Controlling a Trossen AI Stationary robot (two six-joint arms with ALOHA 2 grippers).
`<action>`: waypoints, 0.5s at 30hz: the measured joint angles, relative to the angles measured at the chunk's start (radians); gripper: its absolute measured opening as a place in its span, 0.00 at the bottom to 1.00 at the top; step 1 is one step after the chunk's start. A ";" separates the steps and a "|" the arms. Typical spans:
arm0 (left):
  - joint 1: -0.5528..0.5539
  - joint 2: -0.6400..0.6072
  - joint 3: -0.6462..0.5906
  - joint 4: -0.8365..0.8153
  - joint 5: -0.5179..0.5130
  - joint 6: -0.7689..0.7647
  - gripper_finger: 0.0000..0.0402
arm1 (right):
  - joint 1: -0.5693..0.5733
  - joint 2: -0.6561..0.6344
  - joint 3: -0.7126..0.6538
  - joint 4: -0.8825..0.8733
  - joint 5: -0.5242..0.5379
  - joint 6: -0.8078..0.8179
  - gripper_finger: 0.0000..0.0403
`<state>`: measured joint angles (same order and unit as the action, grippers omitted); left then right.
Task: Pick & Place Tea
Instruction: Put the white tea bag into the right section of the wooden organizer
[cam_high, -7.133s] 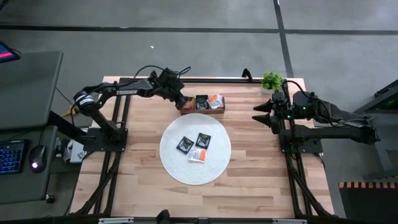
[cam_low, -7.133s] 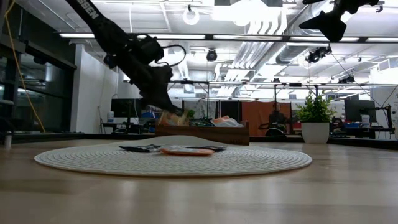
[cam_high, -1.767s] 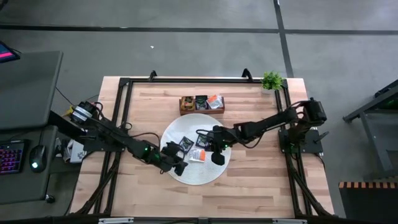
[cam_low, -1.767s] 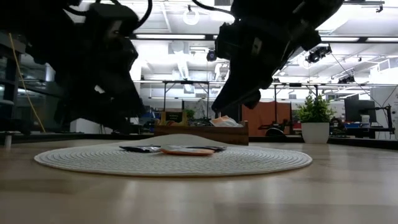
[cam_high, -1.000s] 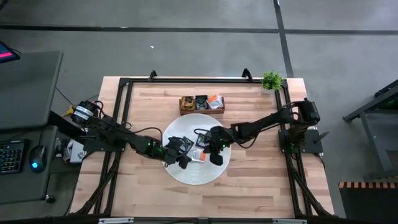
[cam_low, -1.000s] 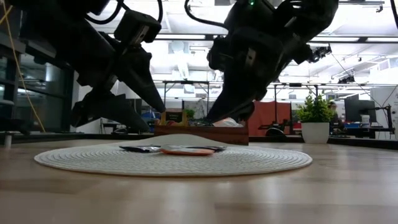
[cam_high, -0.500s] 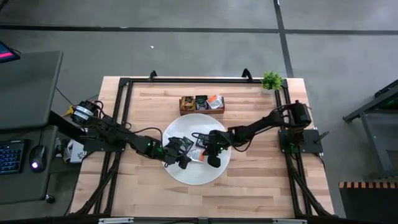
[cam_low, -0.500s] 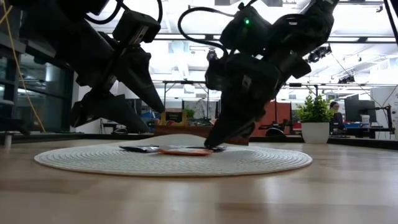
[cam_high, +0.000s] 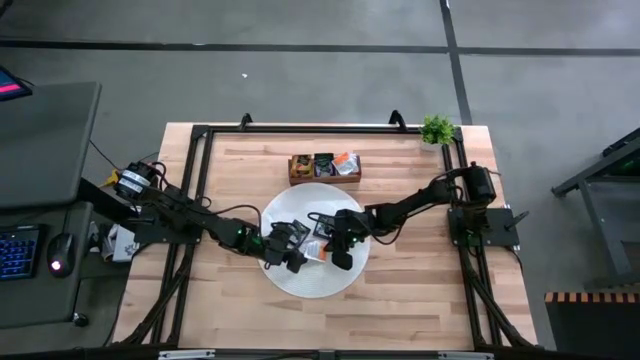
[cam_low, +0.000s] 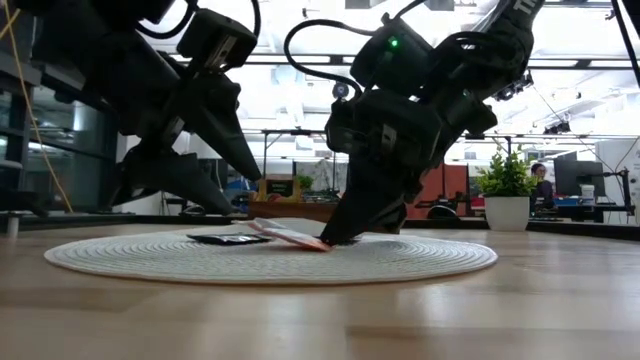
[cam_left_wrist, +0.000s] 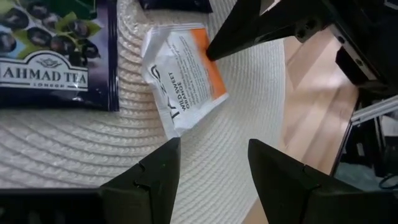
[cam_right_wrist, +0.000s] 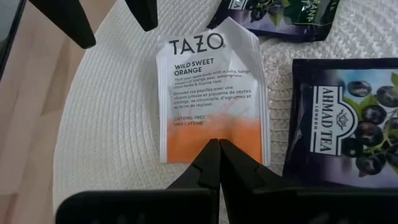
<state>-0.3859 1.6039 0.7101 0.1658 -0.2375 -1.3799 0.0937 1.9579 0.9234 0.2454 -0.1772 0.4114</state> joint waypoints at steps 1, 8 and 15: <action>0.000 0.000 0.000 -0.001 0.000 -0.013 0.46 | 0.000 0.000 0.000 0.003 0.000 0.000 0.00; 0.000 0.000 0.000 -0.043 -0.011 -0.146 0.46 | 0.000 0.001 -0.002 0.009 0.001 -0.003 0.00; 0.039 0.000 0.000 -0.106 0.012 -0.163 0.46 | 0.000 0.002 -0.002 0.017 0.006 -0.007 0.00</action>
<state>-0.3471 1.6043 0.7101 0.0593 -0.2253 -1.5434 0.0940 1.9598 0.9215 0.2619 -0.1707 0.4042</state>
